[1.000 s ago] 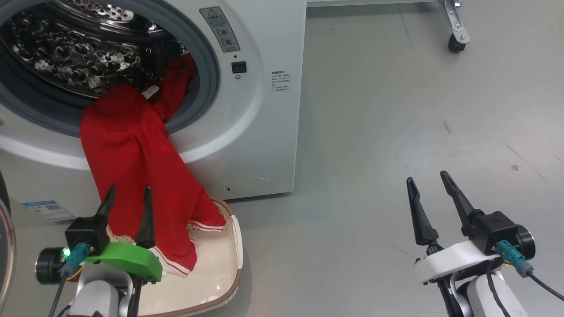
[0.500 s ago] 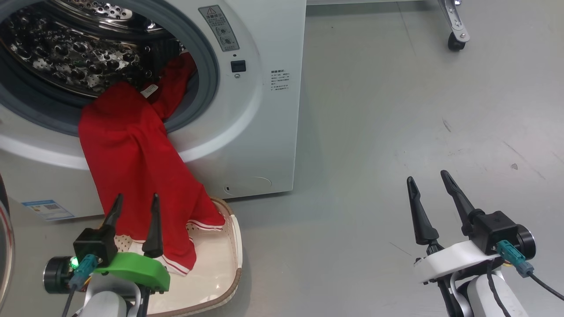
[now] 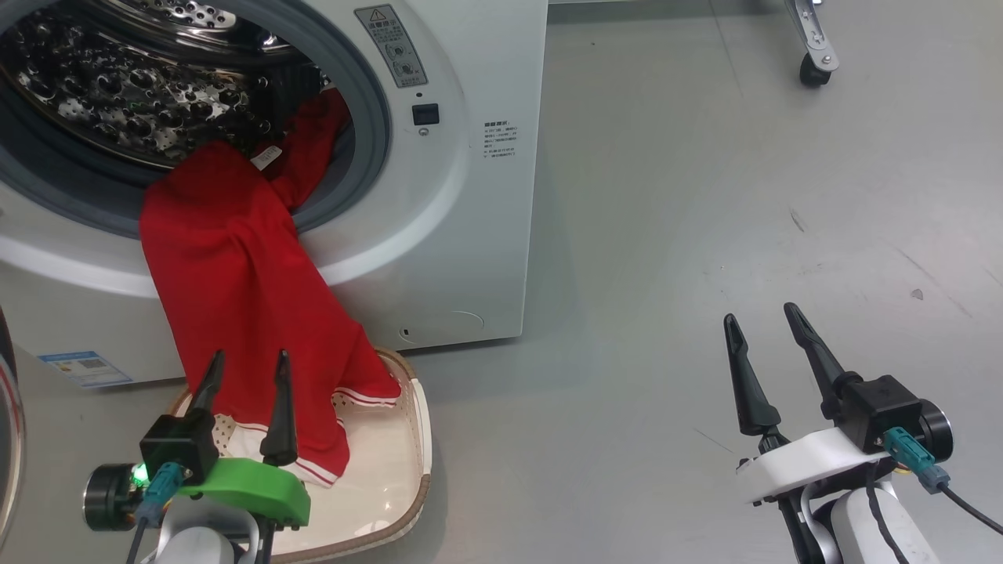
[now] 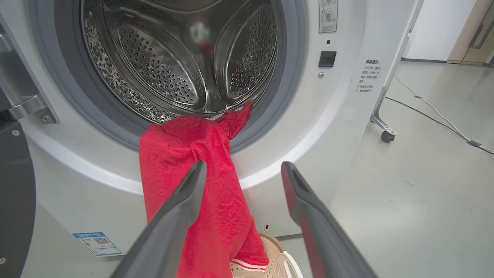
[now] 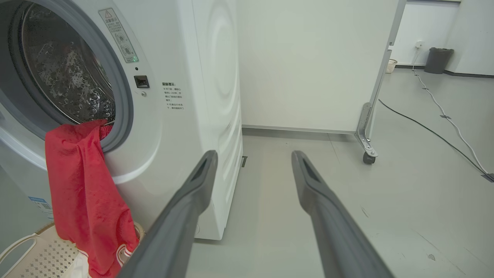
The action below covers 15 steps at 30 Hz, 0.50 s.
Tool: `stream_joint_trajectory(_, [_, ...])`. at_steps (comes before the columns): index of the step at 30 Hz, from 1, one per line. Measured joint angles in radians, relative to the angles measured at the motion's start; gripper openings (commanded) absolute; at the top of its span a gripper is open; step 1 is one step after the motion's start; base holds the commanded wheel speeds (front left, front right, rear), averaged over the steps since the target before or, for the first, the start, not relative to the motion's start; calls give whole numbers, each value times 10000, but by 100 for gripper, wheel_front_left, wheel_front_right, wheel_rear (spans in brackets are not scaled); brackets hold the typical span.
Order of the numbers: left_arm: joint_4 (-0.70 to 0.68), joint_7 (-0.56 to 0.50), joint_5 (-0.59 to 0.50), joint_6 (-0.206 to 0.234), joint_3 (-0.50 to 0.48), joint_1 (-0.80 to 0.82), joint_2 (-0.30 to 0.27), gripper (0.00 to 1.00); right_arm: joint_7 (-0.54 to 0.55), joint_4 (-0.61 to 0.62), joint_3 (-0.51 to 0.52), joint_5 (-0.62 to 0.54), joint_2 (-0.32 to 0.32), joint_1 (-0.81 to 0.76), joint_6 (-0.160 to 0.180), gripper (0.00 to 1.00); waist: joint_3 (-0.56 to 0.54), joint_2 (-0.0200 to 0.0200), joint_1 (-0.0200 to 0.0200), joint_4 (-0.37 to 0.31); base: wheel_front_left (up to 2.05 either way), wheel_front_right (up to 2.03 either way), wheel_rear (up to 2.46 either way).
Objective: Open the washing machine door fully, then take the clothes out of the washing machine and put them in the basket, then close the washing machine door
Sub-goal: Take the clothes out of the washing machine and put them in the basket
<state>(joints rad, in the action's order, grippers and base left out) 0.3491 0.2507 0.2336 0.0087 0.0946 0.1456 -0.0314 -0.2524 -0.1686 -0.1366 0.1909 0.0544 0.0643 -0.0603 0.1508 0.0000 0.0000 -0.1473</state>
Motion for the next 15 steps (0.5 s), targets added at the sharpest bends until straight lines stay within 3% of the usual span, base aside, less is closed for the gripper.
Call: stream_joint_trajectory(15, [-130,0,42,234,146,-141,-6,100,0,4,-17,0,-10,0,0,100,61,0,0,-69,0,0,0])
